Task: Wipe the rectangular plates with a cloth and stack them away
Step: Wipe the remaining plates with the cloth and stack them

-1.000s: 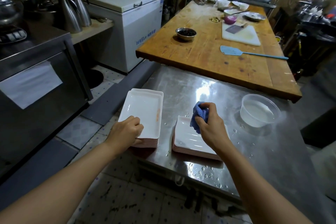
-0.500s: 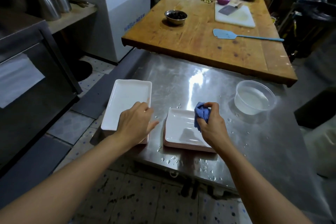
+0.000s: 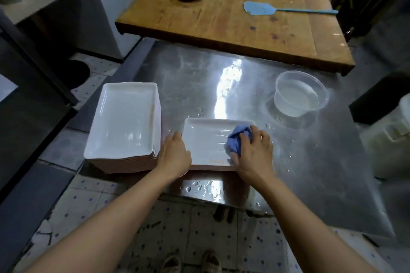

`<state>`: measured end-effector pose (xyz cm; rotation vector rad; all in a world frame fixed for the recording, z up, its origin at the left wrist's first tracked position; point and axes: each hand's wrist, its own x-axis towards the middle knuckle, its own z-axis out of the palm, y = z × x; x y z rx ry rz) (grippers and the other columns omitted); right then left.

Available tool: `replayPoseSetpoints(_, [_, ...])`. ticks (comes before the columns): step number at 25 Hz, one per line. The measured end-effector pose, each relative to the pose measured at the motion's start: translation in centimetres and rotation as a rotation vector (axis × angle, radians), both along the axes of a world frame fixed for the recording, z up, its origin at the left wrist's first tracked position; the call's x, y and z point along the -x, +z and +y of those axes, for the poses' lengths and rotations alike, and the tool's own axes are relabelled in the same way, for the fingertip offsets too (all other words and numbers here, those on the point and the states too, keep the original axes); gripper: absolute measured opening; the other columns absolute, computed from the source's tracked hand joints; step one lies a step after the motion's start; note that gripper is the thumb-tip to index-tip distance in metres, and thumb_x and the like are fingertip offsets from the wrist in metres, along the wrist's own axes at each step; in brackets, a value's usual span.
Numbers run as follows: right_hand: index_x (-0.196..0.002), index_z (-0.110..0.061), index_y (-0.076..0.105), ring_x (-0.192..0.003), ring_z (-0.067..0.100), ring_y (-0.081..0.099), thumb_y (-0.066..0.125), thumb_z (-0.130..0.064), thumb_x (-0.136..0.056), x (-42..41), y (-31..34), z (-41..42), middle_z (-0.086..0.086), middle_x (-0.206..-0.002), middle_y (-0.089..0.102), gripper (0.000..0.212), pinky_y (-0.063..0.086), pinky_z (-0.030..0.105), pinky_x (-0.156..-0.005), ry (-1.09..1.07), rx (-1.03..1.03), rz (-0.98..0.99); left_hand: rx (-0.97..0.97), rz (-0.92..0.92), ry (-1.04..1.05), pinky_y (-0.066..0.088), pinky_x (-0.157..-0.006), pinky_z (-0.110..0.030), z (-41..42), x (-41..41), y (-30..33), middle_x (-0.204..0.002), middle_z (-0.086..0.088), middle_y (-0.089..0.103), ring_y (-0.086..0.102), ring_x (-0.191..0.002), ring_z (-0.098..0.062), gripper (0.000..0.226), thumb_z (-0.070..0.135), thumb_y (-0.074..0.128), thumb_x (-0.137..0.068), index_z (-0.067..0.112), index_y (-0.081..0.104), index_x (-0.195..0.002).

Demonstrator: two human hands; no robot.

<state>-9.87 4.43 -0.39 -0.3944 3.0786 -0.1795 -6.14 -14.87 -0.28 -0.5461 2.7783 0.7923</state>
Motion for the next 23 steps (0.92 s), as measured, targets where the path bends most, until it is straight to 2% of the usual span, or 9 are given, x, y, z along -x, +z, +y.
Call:
replayPoseSetpoints(3, [-0.122,-0.006,0.051,-0.118,0.031,0.035,0.046,-0.02,-0.09,0.0,-0.5,-0.2,0.014,-0.136,0.038,0.035,0.03,0.033,-0.09,0.051,-0.083,-0.032,-0.084,0.026,0.059,0.035,-0.098,-0.034,-0.2,0.2,-1.0,-0.137,-0.018,0.04,0.04,-0.124,-0.033,0.056,-0.003,0.044,-0.083,0.01,0.038,-0.137])
replayPoseSetpoints(5, [-0.127,-0.004,0.048,-0.12,0.031,0.036,0.043,-0.016,-0.092,1.3,-0.6,-0.4,0.016,-0.137,0.037,0.037,0.035,0.031,-0.09,0.041,-0.135,-0.066,-0.153,0.028,0.1,0.038,-0.088,-0.031,-0.5,0.2,-1.4,-0.124,-0.018,0.048,0.047,-0.112,-0.032,0.057,-0.004,0.044,-0.081,0.015,0.042,-0.135])
replayPoseSetpoints(9, [-0.129,-0.004,0.045,-0.122,0.031,0.035,0.037,-0.011,-0.095,4.2,-0.5,-0.8,0.016,-0.138,0.034,0.036,0.034,0.03,-0.091,-0.028,-0.136,-0.051,-0.253,0.059,0.142,0.041,-0.084,-0.028,-0.7,0.1,-2.0,-0.11,-0.011,0.049,0.052,-0.099,-0.027,0.06,-0.006,0.046,-0.08,0.021,0.047,-0.134])
replayPoseSetpoints(12, [-0.124,-0.002,0.047,-0.118,0.03,0.037,0.033,-0.006,-0.094,4.2,-1.5,-2.3,0.018,-0.134,0.037,0.033,0.033,0.033,-0.091,-0.02,0.029,-0.039,-0.324,0.093,0.168,0.036,-0.08,-0.019,-0.7,-0.1,-2.0,-0.104,-0.004,0.043,0.05,-0.089,-0.02,0.064,-0.009,0.046,-0.081,0.026,0.048,-0.134])
replayPoseSetpoints(16, [-0.116,0.0,0.056,-0.116,0.027,0.039,0.038,-0.007,-0.095,3.8,-2.2,-6.1,0.013,-0.132,0.042,0.028,0.037,0.031,-0.084,0.103,0.258,-0.028,-0.365,0.103,0.184,0.04,-0.084,-0.02,-1.0,-0.1,-2.1,-0.104,-0.006,0.044,0.052,-0.091,-0.023,0.065,-0.008,0.049,-0.082,0.028,0.046,-0.136])
replayPoseSetpoints(18, [-0.116,-0.001,0.058,-0.114,0.028,0.041,0.04,-0.005,-0.094,3.7,-2.4,-8.0,0.014,-0.129,0.045,0.029,0.039,0.035,-0.086,0.169,0.319,-0.043,-0.377,0.113,0.204,0.038,-0.076,-0.019,-1.1,-0.1,-2.2,-0.101,-0.007,0.045,0.052,-0.084,-0.022,0.064,-0.008,0.049,-0.082,0.029,0.048,-0.134])
replayPoseSetpoints(20, [-0.112,0.0,0.06,-0.111,0.03,0.043,0.043,0.0,-0.091,3.5,-2.4,-9.4,0.015,-0.123,0.048,0.027,0.04,0.037,-0.087,0.222,0.378,-0.069,-0.374,0.129,0.21,0.038,-0.071,-0.021,-0.9,-0.2,-2.3,-0.098,-0.01,0.047,0.053,-0.08,-0.026,0.058,-0.008,0.05,-0.081,0.024,0.054,-0.129])
replayPoseSetpoints(23, [-0.102,0.002,0.066,-0.106,0.032,0.049,0.047,0.002,-0.082,3.3,-2.1,-10.3,0.016,-0.115,0.056,0.027,0.039,0.031,-0.08,0.321,0.451,-0.102,-0.408,0.15,0.223,0.045,-0.075,-0.031,-1.1,-0.3,-2.3,-0.087,-0.009,0.046,0.051,-0.079,-0.032,0.044,-0.009,0.053,-0.079,0.014,0.059,-0.116])
